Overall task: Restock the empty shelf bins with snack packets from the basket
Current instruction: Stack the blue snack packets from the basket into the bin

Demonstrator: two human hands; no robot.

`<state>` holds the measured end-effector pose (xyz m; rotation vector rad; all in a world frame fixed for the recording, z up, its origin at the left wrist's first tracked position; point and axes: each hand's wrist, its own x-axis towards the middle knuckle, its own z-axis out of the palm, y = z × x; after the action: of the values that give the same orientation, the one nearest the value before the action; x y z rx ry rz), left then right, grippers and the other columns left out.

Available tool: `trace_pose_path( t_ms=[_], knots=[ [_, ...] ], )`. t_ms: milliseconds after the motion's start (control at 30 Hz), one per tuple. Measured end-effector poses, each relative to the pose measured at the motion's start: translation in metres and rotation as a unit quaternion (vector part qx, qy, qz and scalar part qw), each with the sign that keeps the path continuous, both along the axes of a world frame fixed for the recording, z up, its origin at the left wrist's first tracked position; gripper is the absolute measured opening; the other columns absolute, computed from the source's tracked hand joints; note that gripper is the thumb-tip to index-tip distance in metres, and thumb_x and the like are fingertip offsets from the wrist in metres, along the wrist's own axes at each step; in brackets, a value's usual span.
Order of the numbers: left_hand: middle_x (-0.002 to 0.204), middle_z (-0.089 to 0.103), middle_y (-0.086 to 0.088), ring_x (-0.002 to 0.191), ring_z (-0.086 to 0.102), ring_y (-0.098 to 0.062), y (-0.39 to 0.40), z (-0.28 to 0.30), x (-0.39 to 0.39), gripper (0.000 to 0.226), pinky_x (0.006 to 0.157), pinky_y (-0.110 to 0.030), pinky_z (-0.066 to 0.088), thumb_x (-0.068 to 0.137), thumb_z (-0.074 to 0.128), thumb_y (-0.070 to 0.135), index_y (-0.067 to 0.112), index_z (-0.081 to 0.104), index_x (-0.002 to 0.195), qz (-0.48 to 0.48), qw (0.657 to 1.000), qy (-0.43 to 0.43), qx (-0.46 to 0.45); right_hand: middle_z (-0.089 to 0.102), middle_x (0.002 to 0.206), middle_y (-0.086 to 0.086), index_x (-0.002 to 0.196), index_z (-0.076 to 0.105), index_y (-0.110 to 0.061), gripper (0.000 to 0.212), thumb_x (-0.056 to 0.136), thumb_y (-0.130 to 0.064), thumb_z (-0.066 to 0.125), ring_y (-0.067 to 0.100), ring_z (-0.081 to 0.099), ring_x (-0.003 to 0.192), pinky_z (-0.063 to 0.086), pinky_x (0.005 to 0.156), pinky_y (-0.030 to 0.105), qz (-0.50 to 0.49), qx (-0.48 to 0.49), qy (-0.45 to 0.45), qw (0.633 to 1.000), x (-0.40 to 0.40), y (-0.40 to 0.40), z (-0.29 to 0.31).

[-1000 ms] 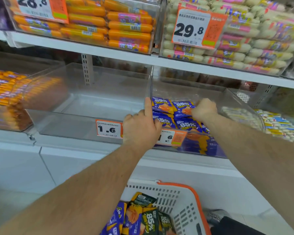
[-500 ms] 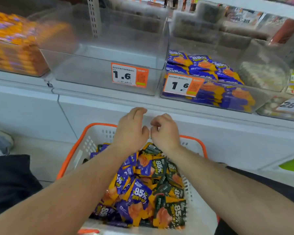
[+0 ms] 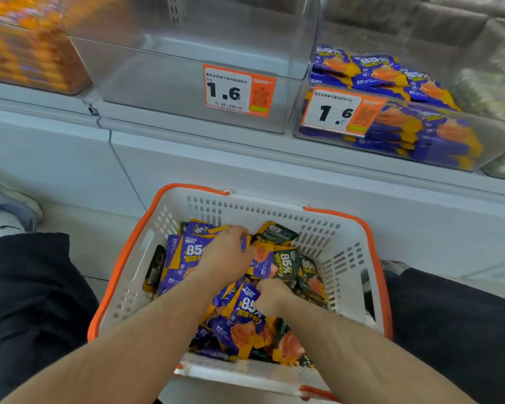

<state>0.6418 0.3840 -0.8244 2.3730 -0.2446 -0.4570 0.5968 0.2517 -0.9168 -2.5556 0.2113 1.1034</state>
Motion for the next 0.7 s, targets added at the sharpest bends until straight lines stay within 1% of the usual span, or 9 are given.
trace_pose_path(
  t_ms=[67, 133, 167, 200, 267, 333, 433, 567, 700],
  knots=[
    [0.141, 0.047, -0.003, 0.124, 0.05, -0.022, 0.001, -0.001, 0.0, 0.045, 0.102, -0.042, 0.044, 0.095, 0.054, 0.022, 0.017, 0.046, 0.139, 0.001, 1.0, 0.004, 0.0, 0.037, 0.07, 0.004, 0.073, 0.04, -0.017, 0.024, 0.087, 0.002, 0.046, 0.019, 0.032, 0.059, 0.028, 0.049, 0.03, -0.004, 0.004, -0.024, 1.0, 0.0, 0.001, 0.002],
    [0.144, 0.046, -0.004, 0.127, 0.048, -0.023, 0.003, -0.003, 0.0, 0.047, 0.103, -0.04, 0.044, 0.094, 0.055, 0.018, 0.016, 0.045, 0.14, 0.004, 1.0, 0.013, 0.006, 0.043, 0.083, 0.004, 0.078, 0.042, -0.025, 0.026, 0.087, 0.0, 0.046, 0.022, 0.038, 0.077, 0.042, 0.071, 0.037, -0.006, 0.01, -0.04, 0.999, 0.003, 0.0, 0.008],
    [0.145, 0.045, -0.004, 0.129, 0.047, -0.023, 0.005, -0.004, 0.0, 0.049, 0.104, -0.039, 0.043, 0.094, 0.055, 0.017, 0.016, 0.043, 0.141, 0.005, 1.0, 0.02, 0.008, 0.044, 0.088, 0.002, 0.081, 0.042, -0.029, 0.026, 0.087, -0.004, 0.046, 0.023, 0.036, 0.085, 0.04, 0.085, 0.043, -0.006, 0.018, -0.043, 0.999, 0.007, -0.001, 0.013],
    [0.146, 0.045, -0.004, 0.13, 0.046, -0.022, 0.007, -0.004, 0.001, 0.051, 0.104, -0.037, 0.042, 0.094, 0.056, 0.016, 0.015, 0.042, 0.142, 0.004, 1.0, 0.027, 0.011, 0.045, 0.087, 0.0, 0.085, 0.043, -0.03, 0.024, 0.088, -0.006, 0.046, 0.022, 0.036, 0.089, 0.037, 0.087, 0.044, -0.011, 0.038, -0.045, 0.998, 0.011, -0.002, 0.02],
    [0.146, 0.045, -0.004, 0.131, 0.046, -0.022, 0.013, -0.005, 0.002, 0.055, 0.104, -0.036, 0.043, 0.093, 0.057, 0.017, 0.015, 0.038, 0.145, 0.001, 0.999, 0.038, 0.022, 0.049, 0.081, -0.005, 0.094, 0.049, -0.026, 0.02, 0.091, -0.007, 0.046, 0.022, 0.048, 0.081, 0.04, 0.069, 0.033, -0.029, 0.086, -0.07, 0.993, 0.024, -0.006, 0.037],
    [0.144, 0.046, -0.003, 0.125, 0.05, -0.023, 0.017, -0.002, 0.005, 0.059, 0.098, -0.038, 0.047, 0.091, 0.06, 0.021, 0.017, 0.037, 0.145, -0.011, 0.998, 0.048, 0.032, 0.057, 0.089, -0.004, 0.1, 0.056, -0.023, 0.018, 0.092, -0.008, 0.049, 0.017, 0.055, 0.079, 0.039, 0.055, 0.025, -0.035, 0.102, -0.115, 0.987, 0.039, -0.014, 0.063],
    [0.13, 0.054, -0.001, 0.109, 0.058, -0.02, 0.014, 0.008, 0.012, 0.058, 0.082, -0.033, 0.051, 0.089, 0.067, 0.028, 0.018, 0.04, 0.139, -0.011, 0.997, 0.072, -0.006, 0.059, 0.104, 0.004, 0.101, 0.055, -0.023, 0.013, 0.095, -0.012, 0.052, 0.02, 0.057, 0.089, 0.041, 0.062, 0.026, -0.032, 0.108, -0.178, 0.978, 0.06, -0.029, 0.107],
    [0.095, 0.072, 0.007, 0.084, 0.067, -0.009, 0.002, 0.033, 0.022, 0.014, 0.079, -0.037, 0.054, 0.087, 0.066, 0.014, 0.023, 0.066, 0.097, 0.002, 0.99, 0.032, -0.135, 0.06, 0.098, 0.002, 0.095, 0.053, -0.022, 0.011, 0.094, -0.011, 0.055, 0.022, 0.06, 0.086, 0.047, 0.067, 0.029, -0.06, 0.15, -0.244, 0.956, 0.076, -0.05, 0.17],
    [0.089, 0.074, 0.006, 0.082, 0.068, -0.013, -0.013, 0.068, 0.027, 0.019, 0.076, -0.03, 0.053, 0.087, 0.066, 0.004, 0.023, 0.067, 0.086, 0.069, 0.965, -0.018, -0.254, 0.053, 0.109, 0.0, 0.101, 0.054, -0.02, 0.017, 0.088, -0.02, 0.065, 0.019, 0.053, 0.098, 0.045, 0.081, 0.03, -0.126, 0.076, -0.434, 0.889, 0.063, -0.063, 0.215]
  ],
)
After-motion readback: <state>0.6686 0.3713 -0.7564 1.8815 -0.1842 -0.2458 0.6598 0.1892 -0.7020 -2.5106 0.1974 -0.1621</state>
